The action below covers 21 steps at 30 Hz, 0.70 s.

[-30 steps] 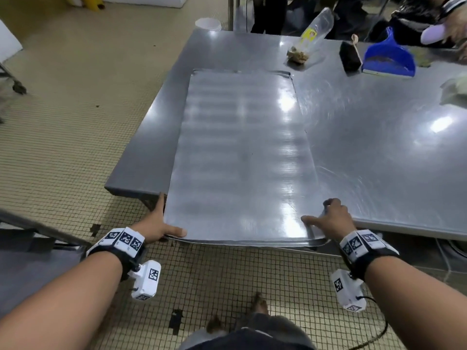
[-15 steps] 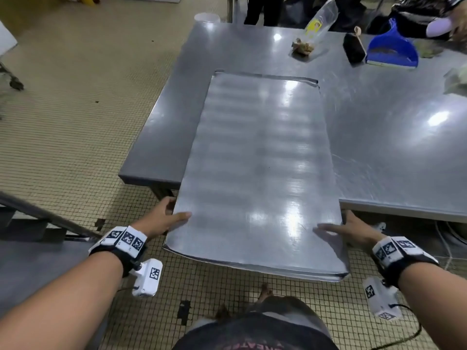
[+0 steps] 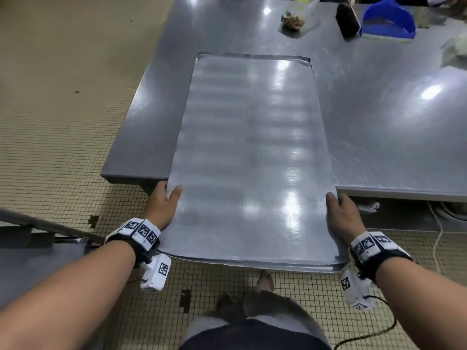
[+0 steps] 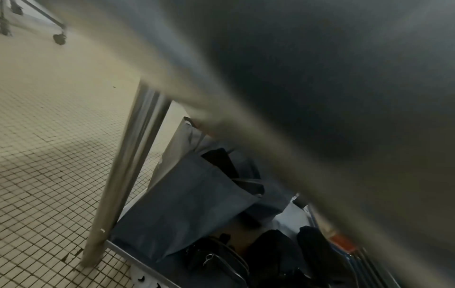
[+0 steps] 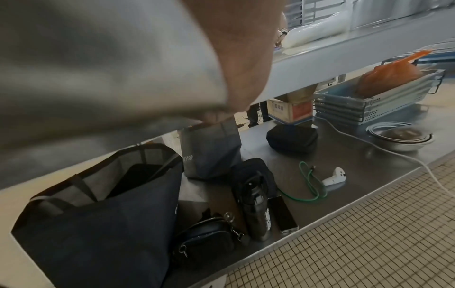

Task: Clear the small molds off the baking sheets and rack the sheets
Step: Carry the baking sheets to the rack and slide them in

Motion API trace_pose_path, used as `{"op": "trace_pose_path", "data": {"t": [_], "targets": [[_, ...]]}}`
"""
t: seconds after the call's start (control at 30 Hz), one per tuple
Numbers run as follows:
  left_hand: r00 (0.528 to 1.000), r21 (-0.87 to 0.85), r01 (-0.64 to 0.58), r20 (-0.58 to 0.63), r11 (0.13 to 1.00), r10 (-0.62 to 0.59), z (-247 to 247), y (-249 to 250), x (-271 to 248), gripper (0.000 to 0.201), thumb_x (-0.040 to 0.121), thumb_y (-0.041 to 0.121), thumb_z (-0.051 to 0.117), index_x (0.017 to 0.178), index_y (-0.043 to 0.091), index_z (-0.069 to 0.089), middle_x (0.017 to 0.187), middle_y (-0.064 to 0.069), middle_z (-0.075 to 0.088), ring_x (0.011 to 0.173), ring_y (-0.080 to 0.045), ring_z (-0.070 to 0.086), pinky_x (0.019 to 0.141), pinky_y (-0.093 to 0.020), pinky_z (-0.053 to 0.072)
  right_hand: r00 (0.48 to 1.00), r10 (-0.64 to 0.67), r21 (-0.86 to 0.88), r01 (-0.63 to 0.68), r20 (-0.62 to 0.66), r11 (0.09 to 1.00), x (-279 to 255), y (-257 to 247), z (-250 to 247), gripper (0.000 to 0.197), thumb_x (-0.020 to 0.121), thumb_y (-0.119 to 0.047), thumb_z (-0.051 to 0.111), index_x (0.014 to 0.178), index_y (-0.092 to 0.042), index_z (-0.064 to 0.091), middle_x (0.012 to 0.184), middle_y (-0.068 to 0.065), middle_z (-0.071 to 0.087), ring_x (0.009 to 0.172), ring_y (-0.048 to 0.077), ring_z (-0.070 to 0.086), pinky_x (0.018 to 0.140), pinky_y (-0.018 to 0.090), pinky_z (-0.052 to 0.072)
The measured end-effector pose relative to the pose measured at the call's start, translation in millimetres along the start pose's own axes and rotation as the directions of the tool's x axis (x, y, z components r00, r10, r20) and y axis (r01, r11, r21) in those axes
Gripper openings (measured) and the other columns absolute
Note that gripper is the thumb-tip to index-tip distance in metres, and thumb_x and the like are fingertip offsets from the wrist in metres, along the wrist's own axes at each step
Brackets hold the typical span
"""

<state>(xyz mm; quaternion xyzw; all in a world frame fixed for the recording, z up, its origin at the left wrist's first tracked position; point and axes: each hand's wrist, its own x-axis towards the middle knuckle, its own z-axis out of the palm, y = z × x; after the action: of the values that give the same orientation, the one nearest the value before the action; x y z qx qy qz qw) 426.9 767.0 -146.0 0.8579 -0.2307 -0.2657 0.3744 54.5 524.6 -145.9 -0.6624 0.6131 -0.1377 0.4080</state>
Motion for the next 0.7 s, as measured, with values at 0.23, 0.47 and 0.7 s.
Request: {"op": "trace_pose_path", "data": {"t": [0.23,0.47,0.7], "targets": [[1.0,-0.058,-0.021,-0.001,0.998,0.021,-11,17,-5,0.035,0.095,0.038,0.064,0.115,0.01,0.059,0.105,-0.003,0.067,0.096,-0.023,0.064,0.085,-0.037,0.049,0.998,-0.056,-0.031,0.055,-0.023,0.998,13,-11,-25,0.034,0.095,-0.031,0.05,0.079,-0.001,0.059,0.074,0.012,0.061,0.072,0.029,0.055,0.067,0.037,0.039],[0.998,-0.125,-0.034,-0.055,0.992,0.027,-3,43,-19,0.031,0.101,0.035,0.054,0.111,0.007,0.062,0.106,-0.01,0.07,0.1,-0.029,0.066,0.094,-0.047,0.052,0.99,-0.139,0.012,0.139,0.006,0.99,29,-22,-53,0.037,0.095,-0.049,0.058,0.107,-0.014,0.058,0.094,0.004,0.066,0.084,0.024,0.063,0.075,0.035,0.046],[0.981,-0.195,-0.013,-0.193,0.981,-0.025,37,68,-40,0.017,0.096,0.022,0.063,0.107,0.008,0.062,0.103,-0.008,0.07,0.1,-0.031,0.067,0.092,-0.045,0.053,0.964,-0.263,-0.02,0.264,0.033,0.964,92,-16,-83,0.057,0.08,-0.065,0.06,0.096,-0.011,0.069,0.085,0.01,0.073,0.079,0.031,0.069,0.072,0.04,0.053]]}}
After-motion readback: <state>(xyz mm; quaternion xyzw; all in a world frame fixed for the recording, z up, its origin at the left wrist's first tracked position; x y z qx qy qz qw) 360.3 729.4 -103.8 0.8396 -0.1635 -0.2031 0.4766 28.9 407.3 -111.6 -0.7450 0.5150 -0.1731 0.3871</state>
